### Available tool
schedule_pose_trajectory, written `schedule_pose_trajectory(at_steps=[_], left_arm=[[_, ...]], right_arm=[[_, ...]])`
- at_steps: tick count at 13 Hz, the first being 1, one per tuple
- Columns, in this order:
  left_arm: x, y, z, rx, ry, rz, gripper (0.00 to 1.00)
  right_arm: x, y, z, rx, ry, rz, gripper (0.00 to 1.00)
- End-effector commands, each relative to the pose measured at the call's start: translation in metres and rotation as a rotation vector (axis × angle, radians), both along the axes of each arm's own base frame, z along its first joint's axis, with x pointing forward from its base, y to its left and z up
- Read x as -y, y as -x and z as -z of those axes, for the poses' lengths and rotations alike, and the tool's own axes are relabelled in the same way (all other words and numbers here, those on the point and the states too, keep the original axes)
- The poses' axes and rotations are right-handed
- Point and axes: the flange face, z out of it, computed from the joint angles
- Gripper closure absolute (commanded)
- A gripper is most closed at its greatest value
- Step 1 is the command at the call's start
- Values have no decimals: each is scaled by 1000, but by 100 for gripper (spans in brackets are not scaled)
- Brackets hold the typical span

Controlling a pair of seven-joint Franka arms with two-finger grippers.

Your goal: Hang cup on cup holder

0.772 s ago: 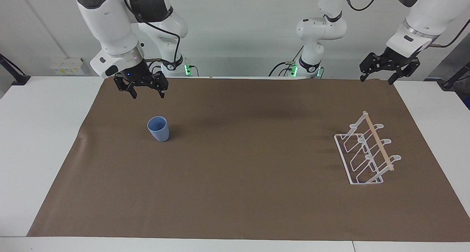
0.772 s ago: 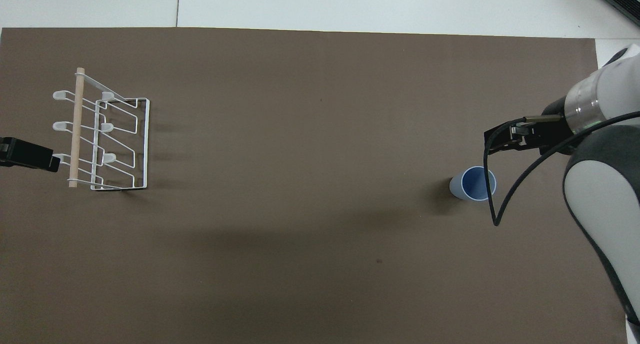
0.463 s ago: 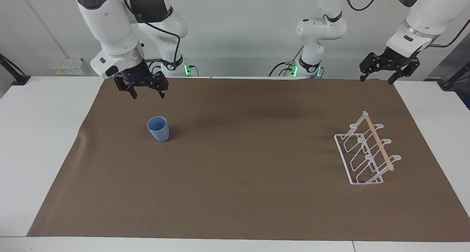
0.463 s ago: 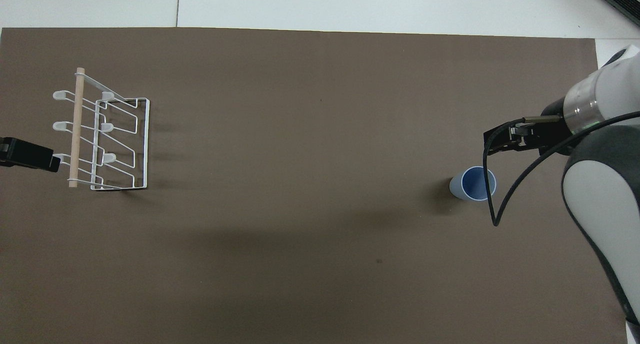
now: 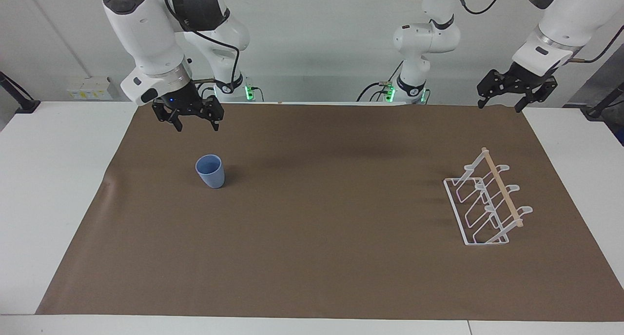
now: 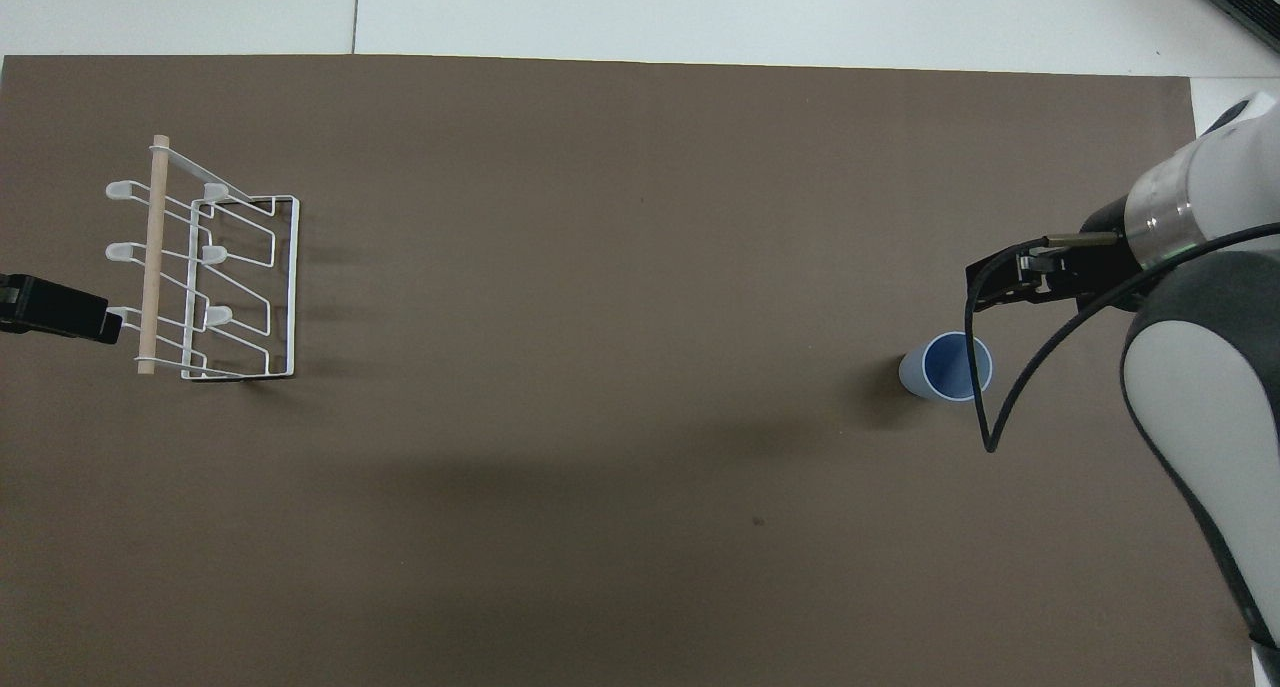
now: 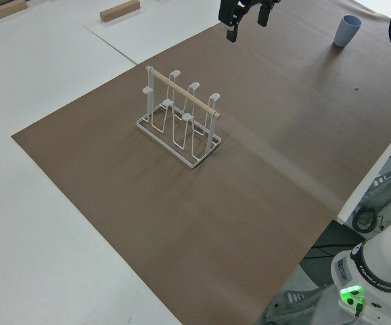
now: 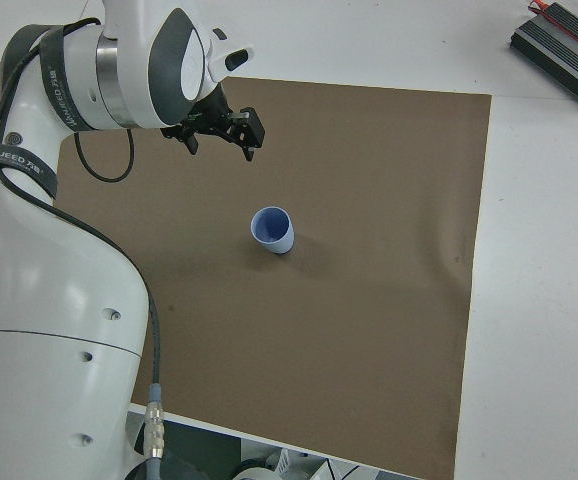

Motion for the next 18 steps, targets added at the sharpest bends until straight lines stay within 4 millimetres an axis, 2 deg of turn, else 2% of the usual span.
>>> schedule_pose_trajectory(at_steps=[1,12,18], left_arm=[[1,6,-3,15,-19,18,0],[5,4,-4,32,-37,26,0],[5,2,-5,54,-35,26,0]], right_arm=[[1,5,0,12,-20,0,0],[1,8,2,8,-17,-12,0],[-2,21,22,30,-1,-10,0]])
